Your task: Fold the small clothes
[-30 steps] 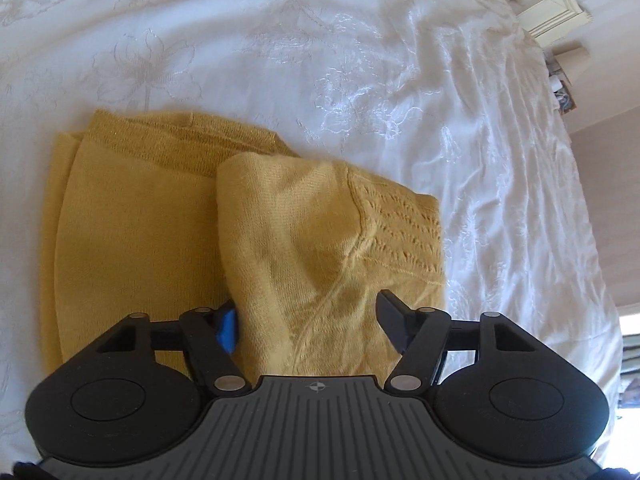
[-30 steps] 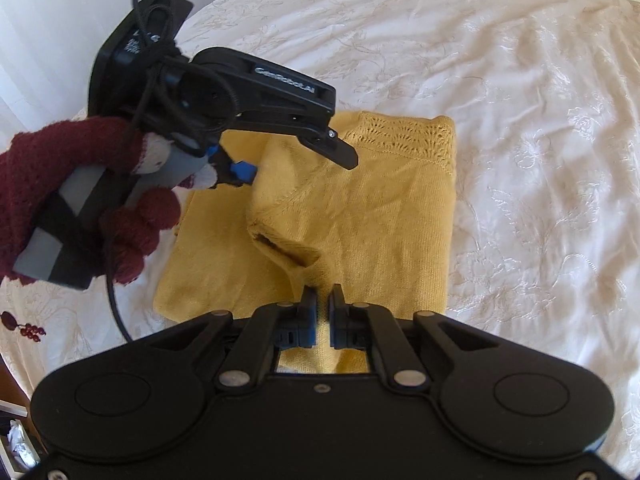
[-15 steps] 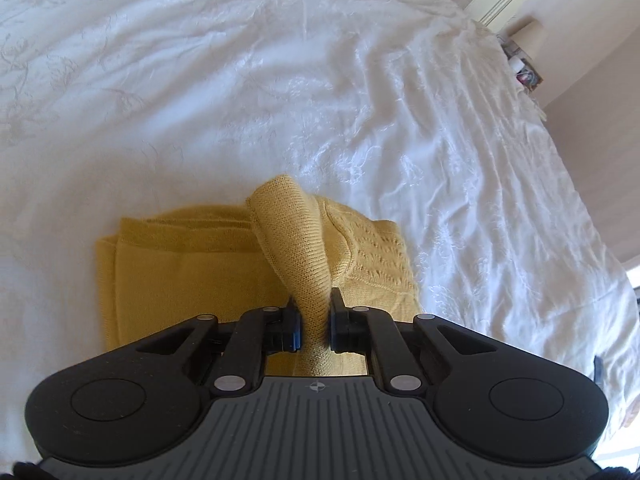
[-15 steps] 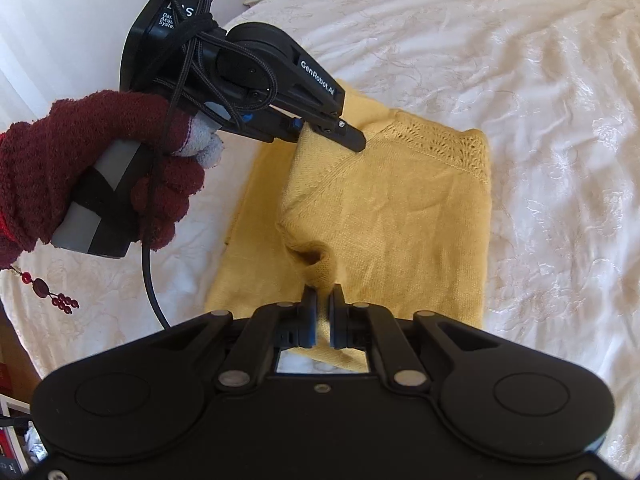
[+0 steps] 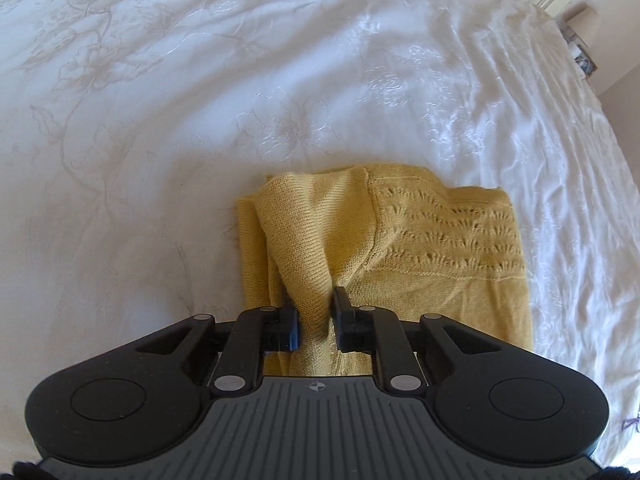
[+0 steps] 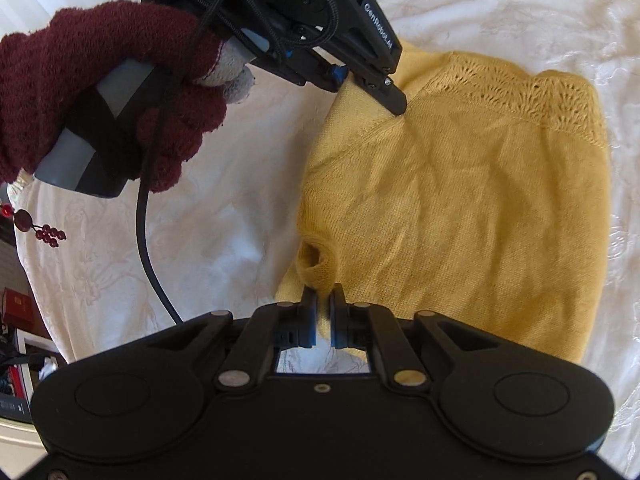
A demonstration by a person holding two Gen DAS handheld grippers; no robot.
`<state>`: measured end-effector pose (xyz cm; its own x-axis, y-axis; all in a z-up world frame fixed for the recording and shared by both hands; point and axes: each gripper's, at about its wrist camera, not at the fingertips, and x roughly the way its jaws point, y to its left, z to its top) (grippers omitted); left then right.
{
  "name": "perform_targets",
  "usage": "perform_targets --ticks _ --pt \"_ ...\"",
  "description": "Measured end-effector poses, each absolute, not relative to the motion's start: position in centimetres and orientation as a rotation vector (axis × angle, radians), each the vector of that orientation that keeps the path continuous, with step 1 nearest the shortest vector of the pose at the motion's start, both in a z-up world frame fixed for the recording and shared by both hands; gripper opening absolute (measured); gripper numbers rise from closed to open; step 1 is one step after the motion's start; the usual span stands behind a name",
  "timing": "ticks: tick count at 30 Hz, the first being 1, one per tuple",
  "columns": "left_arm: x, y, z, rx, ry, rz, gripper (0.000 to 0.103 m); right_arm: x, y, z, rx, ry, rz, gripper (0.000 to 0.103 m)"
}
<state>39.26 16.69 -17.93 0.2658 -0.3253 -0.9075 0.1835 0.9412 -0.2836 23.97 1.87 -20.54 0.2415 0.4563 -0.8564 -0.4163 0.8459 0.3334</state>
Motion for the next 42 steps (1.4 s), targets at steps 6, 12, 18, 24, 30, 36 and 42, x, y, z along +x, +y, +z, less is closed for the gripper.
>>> perform_targets --ticks 6,12,18,24,30,36,42 --pt "39.2 18.3 -18.8 -0.210 1.253 -0.287 0.049 22.8 2.0 -20.9 0.035 1.205 0.667 0.036" --pt "38.8 20.0 -19.4 -0.262 1.254 -0.242 0.060 22.4 -0.6 -19.0 0.115 1.180 0.703 0.066" --pt "37.1 20.7 -18.3 -0.273 1.213 -0.214 0.060 26.0 -5.1 -16.9 0.197 1.086 0.603 0.089" --pt "34.0 22.2 -17.6 -0.362 1.202 -0.199 0.060 31.2 -7.7 -17.9 0.206 1.052 0.503 0.092" --pt "30.7 22.0 -17.5 -0.389 1.227 -0.219 0.060 36.0 -9.5 -20.5 0.256 1.105 0.430 0.092" --pt "28.3 20.9 -18.4 -0.384 1.289 -0.261 0.061 38.1 -11.3 -20.8 0.270 1.106 0.353 0.092" --pt "27.7 19.4 -20.1 -0.372 1.328 -0.309 0.067 38.5 -14.1 -21.6 0.380 1.128 0.377 0.093"
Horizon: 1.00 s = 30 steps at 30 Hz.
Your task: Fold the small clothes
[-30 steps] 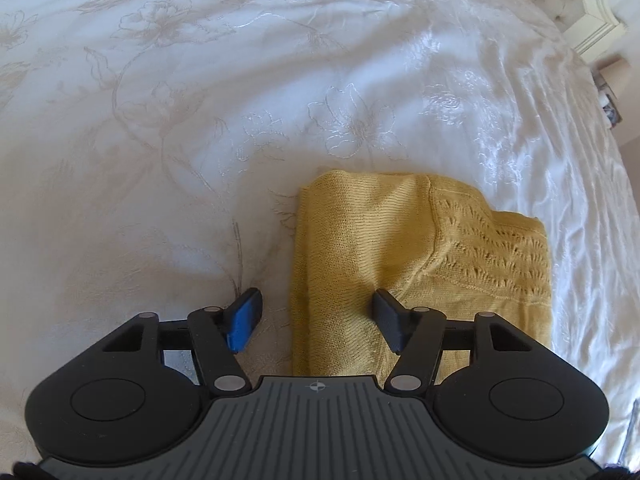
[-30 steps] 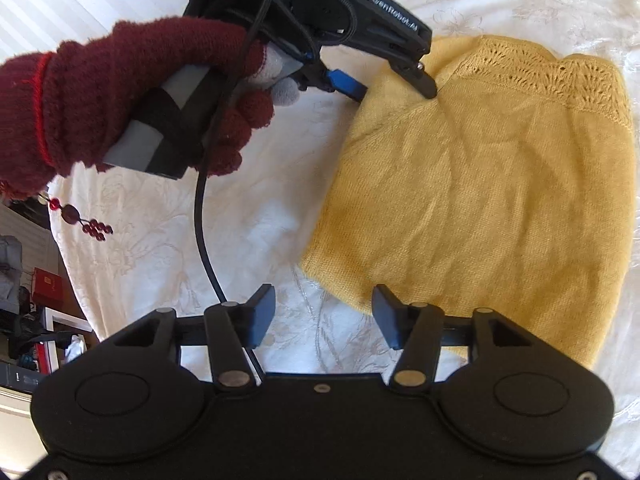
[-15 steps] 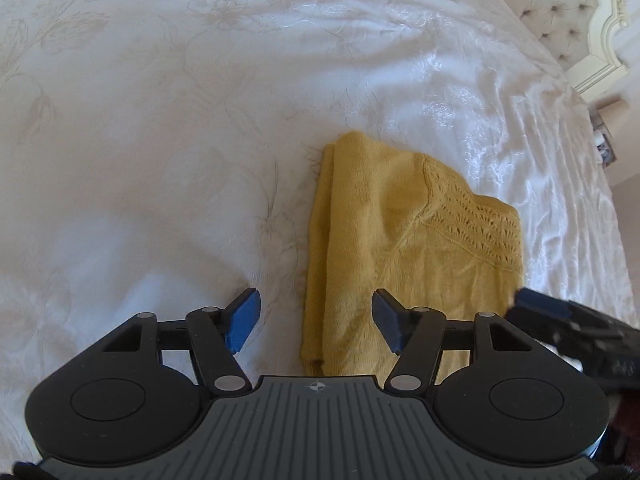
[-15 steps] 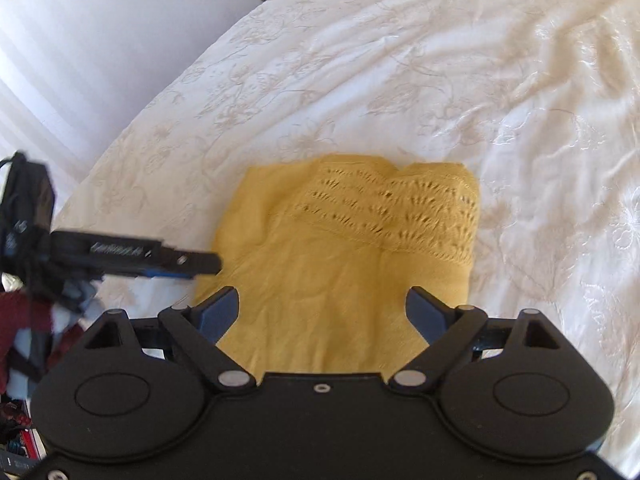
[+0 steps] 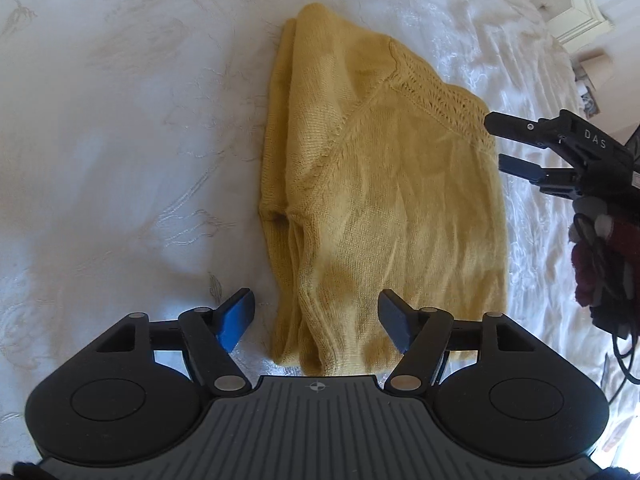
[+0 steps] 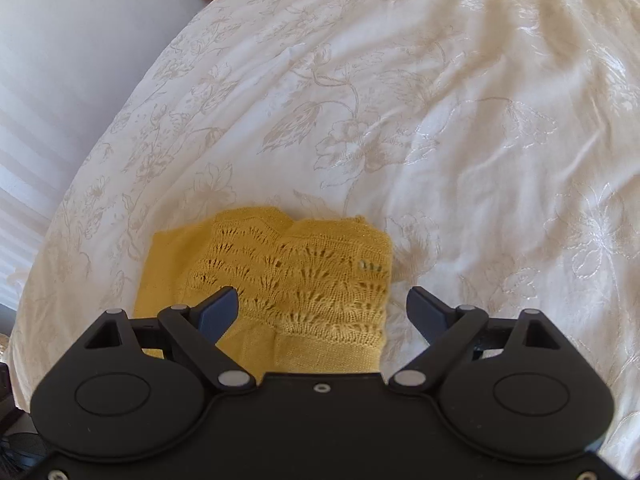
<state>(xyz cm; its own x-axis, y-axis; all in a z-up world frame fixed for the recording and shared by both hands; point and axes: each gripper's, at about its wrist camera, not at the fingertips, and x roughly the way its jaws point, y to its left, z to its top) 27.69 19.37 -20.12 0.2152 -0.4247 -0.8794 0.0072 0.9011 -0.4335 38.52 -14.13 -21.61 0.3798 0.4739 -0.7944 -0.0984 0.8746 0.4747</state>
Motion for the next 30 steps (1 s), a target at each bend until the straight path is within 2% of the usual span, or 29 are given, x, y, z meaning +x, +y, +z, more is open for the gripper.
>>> perform_targets --ticks 8,10,14,16,23,26,30 --pt "29.9 17.9 -21.5 -0.462 1.325 -0.372 0.080 38.1 -15.3 -24.1 0.519 1.178 0.433 0.094" --pt "30.4 17.5 -21.7 -0.490 1.324 -0.386 0.085 38.3 -15.2 -24.3 0.544 1.177 0.448 0.100" --pt "30.9 16.6 -22.0 -0.494 1.318 -0.420 0.088 39.3 -14.6 -24.9 0.593 1.179 0.482 0.102" --pt "31.0 16.1 -22.0 -0.496 1.313 -0.431 0.097 39.9 -14.3 -25.2 0.607 1.176 0.494 0.103" --pt "30.5 15.7 -22.1 -0.518 1.280 -0.485 0.100 41.3 -13.6 -26.0 0.647 1.175 0.543 0.103" --pt "30.0 16.3 -22.3 -0.563 1.275 -0.516 0.091 40.9 -14.1 -26.1 0.663 1.168 0.562 0.103" --pt "30.0 17.1 -22.4 -0.547 1.298 -0.506 0.049 40.1 -14.8 -26.4 0.698 1.187 0.577 0.102"
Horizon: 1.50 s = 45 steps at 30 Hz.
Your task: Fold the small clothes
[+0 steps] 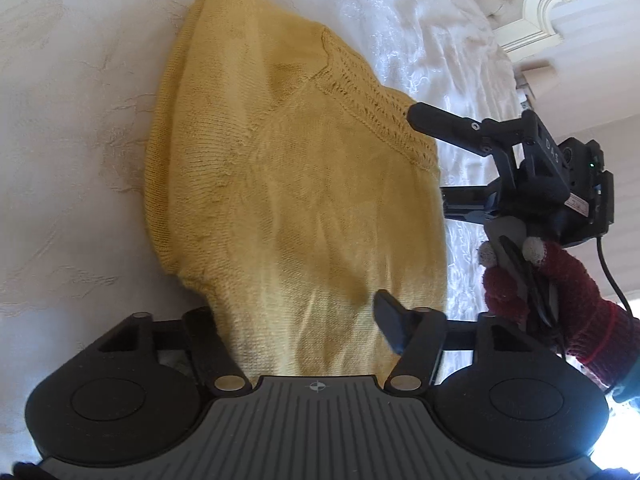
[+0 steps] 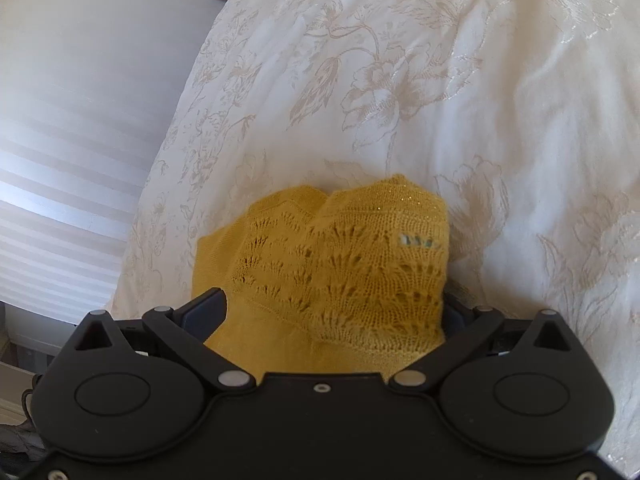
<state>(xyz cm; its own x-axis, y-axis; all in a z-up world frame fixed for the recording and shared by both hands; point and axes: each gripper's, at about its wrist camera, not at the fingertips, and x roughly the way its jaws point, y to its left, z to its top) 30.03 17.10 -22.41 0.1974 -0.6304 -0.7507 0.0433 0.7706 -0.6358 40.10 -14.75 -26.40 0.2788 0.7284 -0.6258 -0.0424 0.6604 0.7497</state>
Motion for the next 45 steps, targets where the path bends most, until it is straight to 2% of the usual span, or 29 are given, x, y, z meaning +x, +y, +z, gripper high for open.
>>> perform_targets --ticks 1,2,3,4,7,18,25,30,36,38,41,43,45 --pt "30.1 17.5 -22.5 -0.556 1.308 -0.499 0.039 39.9 -14.8 -26.4 0.694 1.196 0.586 0.093" --pt "30.3 17.8 -22.7 -0.575 1.317 -0.498 0.035 39.9 -14.7 -26.4 0.674 1.207 0.589 0.081" --pt "30.4 18.1 -22.8 -0.599 1.325 -0.506 0.027 39.9 -14.7 -26.4 0.648 1.227 0.578 0.050" --pt "30.4 18.3 -22.8 -0.617 1.328 -0.519 0.024 39.8 -14.8 -26.5 0.656 1.241 0.578 0.046" --pt "30.2 18.1 -22.0 -0.625 1.315 -0.561 0.022 39.1 -15.3 -25.7 0.690 1.216 0.553 0.044" --pt "26.2 10.9 -19.4 -0.635 1.348 -0.777 0.022 31.2 -19.2 -20.4 0.713 1.189 0.472 0.043" --pt "21.4 4.8 -19.9 -0.603 1.427 -0.869 0.022 24.4 -25.1 -19.6 0.706 1.221 0.397 0.043" --pt "19.0 2.9 -21.1 -0.515 1.456 -0.702 0.022 22.5 -28.3 -20.7 0.607 1.228 0.261 0.044" --pt "17.4 3.8 -22.5 -0.458 1.487 -0.391 0.030 22.5 -30.7 -21.9 0.523 1.177 0.088 0.059" --pt "16.5 4.1 -22.2 -0.451 1.473 -0.348 0.032 22.4 -30.4 -21.3 0.468 1.155 0.102 0.060" --pt "15.3 3.7 -20.4 -0.382 1.409 -0.299 0.032 21.7 -29.8 -19.9 0.400 1.120 0.147 0.061" --pt "14.4 2.9 -18.4 -0.317 1.325 -0.293 0.032 20.9 -29.5 -18.9 0.369 1.095 0.187 0.074" --pt "14.1 1.8 -16.3 -0.265 1.242 -0.310 0.032 20.1 -29.3 -18.2 0.335 1.071 0.215 0.078"
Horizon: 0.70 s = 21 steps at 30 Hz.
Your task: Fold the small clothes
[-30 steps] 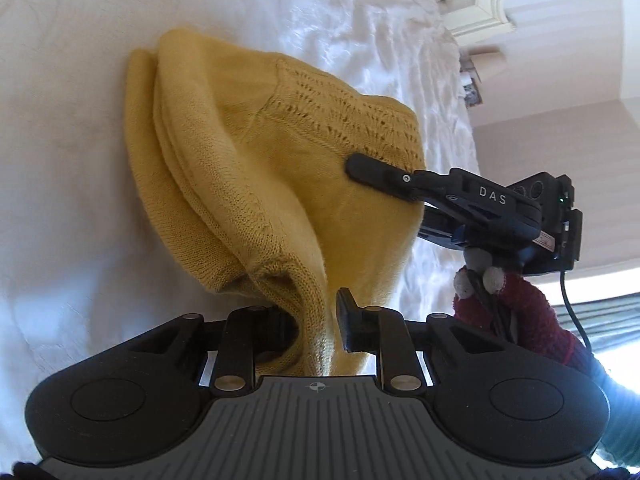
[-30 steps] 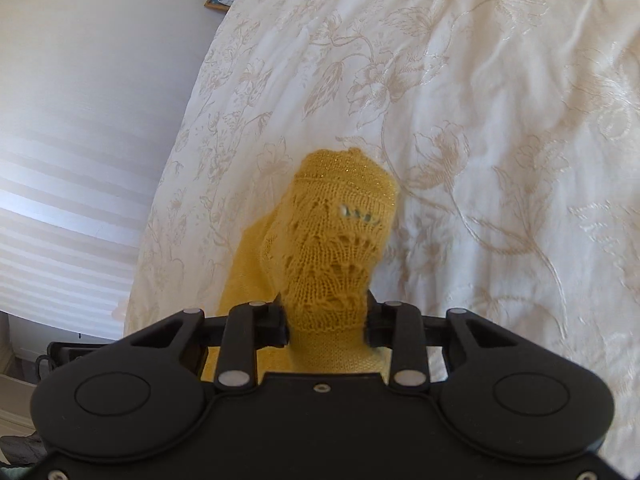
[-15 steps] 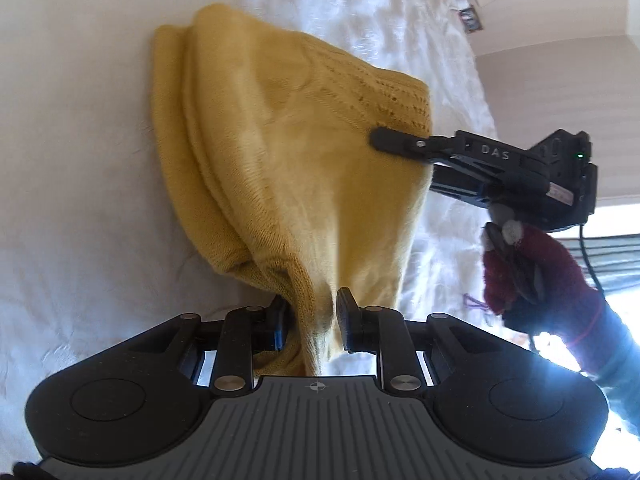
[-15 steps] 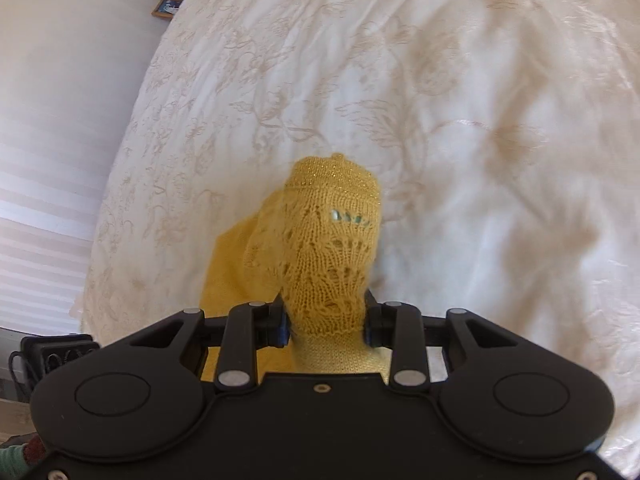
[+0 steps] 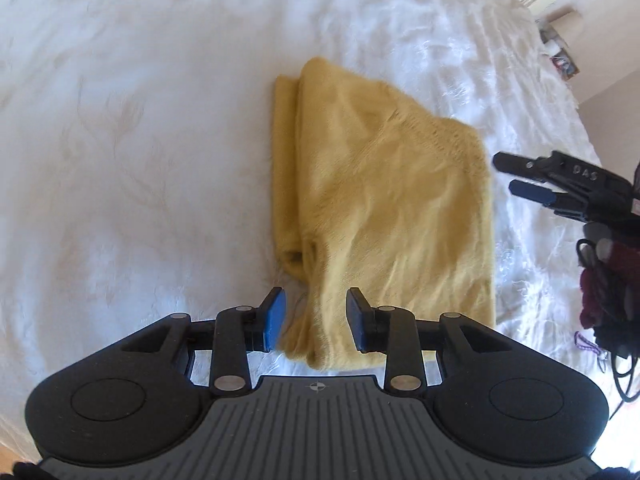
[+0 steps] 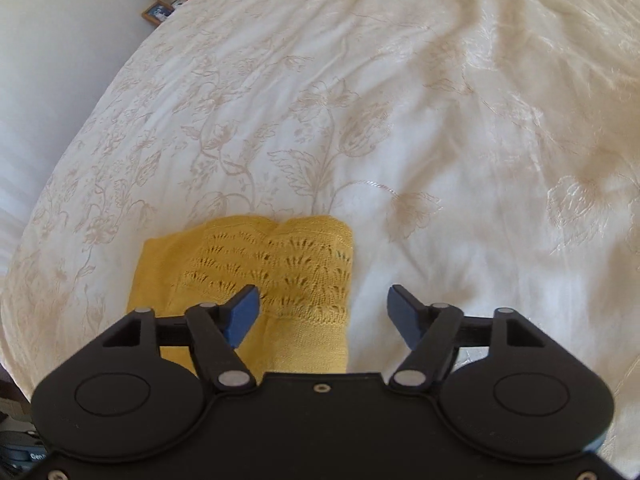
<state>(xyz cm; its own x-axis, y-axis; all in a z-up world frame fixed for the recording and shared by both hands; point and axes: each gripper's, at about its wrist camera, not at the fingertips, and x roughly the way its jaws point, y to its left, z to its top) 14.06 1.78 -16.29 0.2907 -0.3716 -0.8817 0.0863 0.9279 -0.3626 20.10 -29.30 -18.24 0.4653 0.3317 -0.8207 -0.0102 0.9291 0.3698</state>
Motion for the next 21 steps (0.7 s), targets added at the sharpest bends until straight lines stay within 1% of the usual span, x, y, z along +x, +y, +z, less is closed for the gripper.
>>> perform_targets --ticks 2,3,4,6,8,9,13,15,17,18,19,20,21 --pt "13.7 1.5 -14.7 -0.219 1.165 -0.334 0.033 19.3 -29.1 -17.8 0.308 1.059 0.226 0.078" --pt "13.9 1.3 -14.1 -0.201 1.133 -0.345 0.034 18.7 -29.1 -17.6 0.298 1.055 0.227 0.082" --pt "14.5 0.6 -13.8 -0.186 1.104 -0.354 0.038 18.3 -29.2 -17.6 0.293 1.053 0.230 0.086" --pt "16.3 -1.1 -13.8 -0.170 1.079 -0.363 0.043 17.5 -29.0 -17.6 0.281 1.053 0.234 0.088" --pt "18.3 -2.5 -14.2 -0.155 1.055 -0.358 0.043 16.9 -28.8 -17.6 0.263 1.059 0.236 0.090" --pt "19.5 -3.6 -14.6 -0.138 1.045 -0.349 0.043 16.6 -28.7 -17.6 0.257 1.060 0.237 0.093" --pt "23.0 -5.2 -16.3 -0.096 1.052 -0.285 0.043 15.4 -28.5 -17.3 0.261 1.058 0.237 0.096" --pt "24.0 -4.5 -17.7 -0.095 1.078 -0.226 0.043 15.1 -28.4 -17.2 0.263 1.058 0.236 0.099" --pt "24.5 -3.0 -19.0 -0.089 1.118 -0.143 0.043 14.8 -28.2 -17.1 0.265 1.058 0.232 0.099" --pt "24.5 -2.0 -19.8 -0.088 1.144 -0.097 0.046 14.8 -28.2 -17.1 0.264 1.058 0.231 0.099" --pt "24.4 -1.1 -20.4 -0.099 1.163 -0.068 0.052 14.7 -28.1 -17.0 0.263 1.058 0.231 0.100" --pt "24.2 0.0 -20.9 -0.132 1.168 -0.054 0.056 14.6 -28.0 -17.0 0.263 1.059 0.233 0.101" --pt "23.9 0.6 -21.0 -0.154 1.166 -0.049 0.059 14.6 -28.0 -17.0 0.261 1.059 0.237 0.102"
